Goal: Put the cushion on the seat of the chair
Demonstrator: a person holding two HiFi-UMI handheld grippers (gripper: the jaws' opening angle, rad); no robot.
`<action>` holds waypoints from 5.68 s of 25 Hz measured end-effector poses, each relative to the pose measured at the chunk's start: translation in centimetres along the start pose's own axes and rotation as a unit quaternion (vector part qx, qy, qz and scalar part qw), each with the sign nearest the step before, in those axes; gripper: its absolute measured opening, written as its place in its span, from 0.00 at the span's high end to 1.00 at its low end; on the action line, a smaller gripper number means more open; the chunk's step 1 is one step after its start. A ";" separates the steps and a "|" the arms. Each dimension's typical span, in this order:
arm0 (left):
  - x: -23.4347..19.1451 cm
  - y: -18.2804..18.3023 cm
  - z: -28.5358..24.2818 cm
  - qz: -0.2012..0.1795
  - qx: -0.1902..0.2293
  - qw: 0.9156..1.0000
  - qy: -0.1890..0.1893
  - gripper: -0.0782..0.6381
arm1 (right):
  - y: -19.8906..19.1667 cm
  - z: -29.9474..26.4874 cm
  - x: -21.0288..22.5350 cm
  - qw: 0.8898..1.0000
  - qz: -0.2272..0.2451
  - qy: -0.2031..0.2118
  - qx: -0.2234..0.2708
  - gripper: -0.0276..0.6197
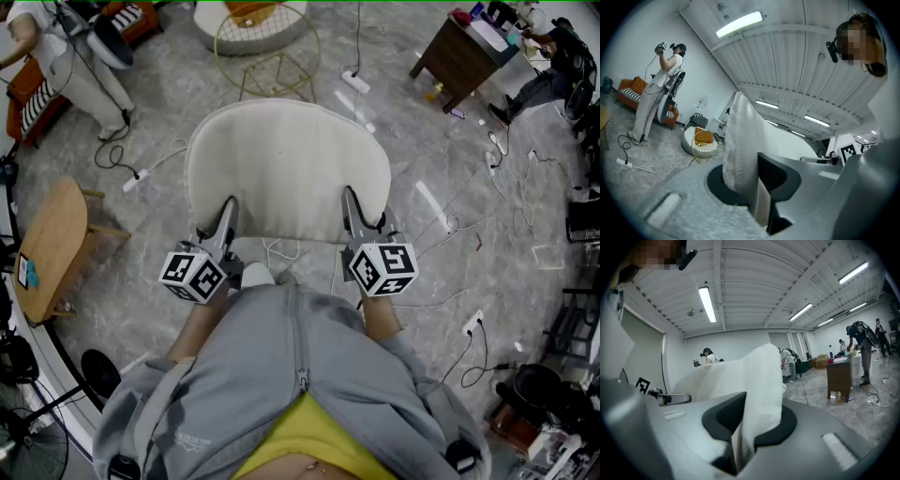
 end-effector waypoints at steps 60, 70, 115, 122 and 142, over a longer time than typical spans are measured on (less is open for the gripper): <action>-29.7 -0.7 -47.2 0.052 0.051 0.995 0.063 0.82 | -5.0 -57.7 18.2 0.994 -0.003 0.096 -0.056 0.85; -29.6 -5.2 -61.6 0.051 0.103 0.977 0.178 0.82 | -4.5 -72.7 30.0 0.972 -0.003 0.213 -0.104 0.85; -45.0 -30.8 -59.1 0.141 0.058 0.938 0.311 0.82 | -34.8 -78.9 36.5 0.927 0.004 0.267 -0.262 0.85; -47.5 -33.2 -59.3 0.153 0.044 0.936 0.314 0.82 | -38.5 -80.2 37.2 0.923 0.008 0.265 -0.279 0.85; -54.6 -39.0 -61.0 0.184 0.004 0.920 0.346 0.81 | -47.8 -85.0 38.7 0.903 0.011 0.255 -0.345 0.84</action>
Point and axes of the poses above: the fingertips, and each gripper's own axes: z backward along the fingers, x to its right, y out of its top, the point moved 1 cm from there along z, backward along the fingers, and after that the axes turned 15 degrees about x, right-handed, at the moved point
